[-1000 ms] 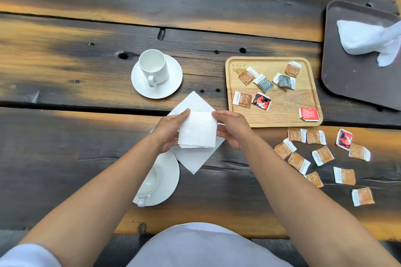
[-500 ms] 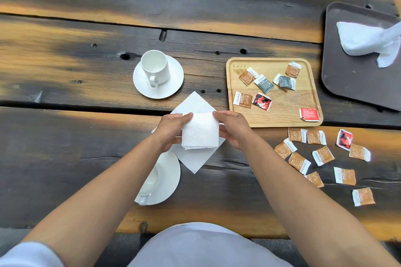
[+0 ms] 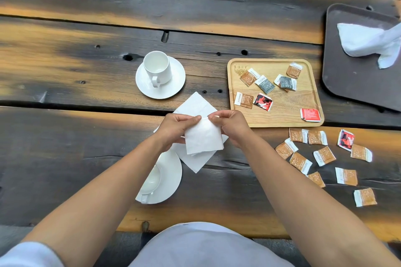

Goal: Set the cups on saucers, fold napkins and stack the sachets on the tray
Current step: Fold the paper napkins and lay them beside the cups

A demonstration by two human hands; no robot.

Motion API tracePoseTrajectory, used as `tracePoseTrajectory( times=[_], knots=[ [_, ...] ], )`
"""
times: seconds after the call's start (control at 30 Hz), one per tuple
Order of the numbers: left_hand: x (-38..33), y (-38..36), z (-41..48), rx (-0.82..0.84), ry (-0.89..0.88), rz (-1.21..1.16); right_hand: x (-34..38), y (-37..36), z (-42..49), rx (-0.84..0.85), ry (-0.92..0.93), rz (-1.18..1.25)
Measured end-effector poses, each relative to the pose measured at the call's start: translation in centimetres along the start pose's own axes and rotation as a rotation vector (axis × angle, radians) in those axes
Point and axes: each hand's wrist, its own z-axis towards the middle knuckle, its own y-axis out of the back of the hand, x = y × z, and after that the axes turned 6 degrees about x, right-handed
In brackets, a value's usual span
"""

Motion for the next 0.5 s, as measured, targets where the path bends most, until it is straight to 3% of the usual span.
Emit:
tracePoseTrajectory(
  times=[0.3,0.5],
  knots=[
    [0.1,-0.1,-0.2,-0.033,-0.074,0.109,-0.1,-0.6,-0.5,0.042,0.034,-0.083],
    [0.3,0.2,-0.4,-0.174,-0.109,0.094,-0.7,-1.2,-1.0,0.057,-0.047,0.058]
  ],
)
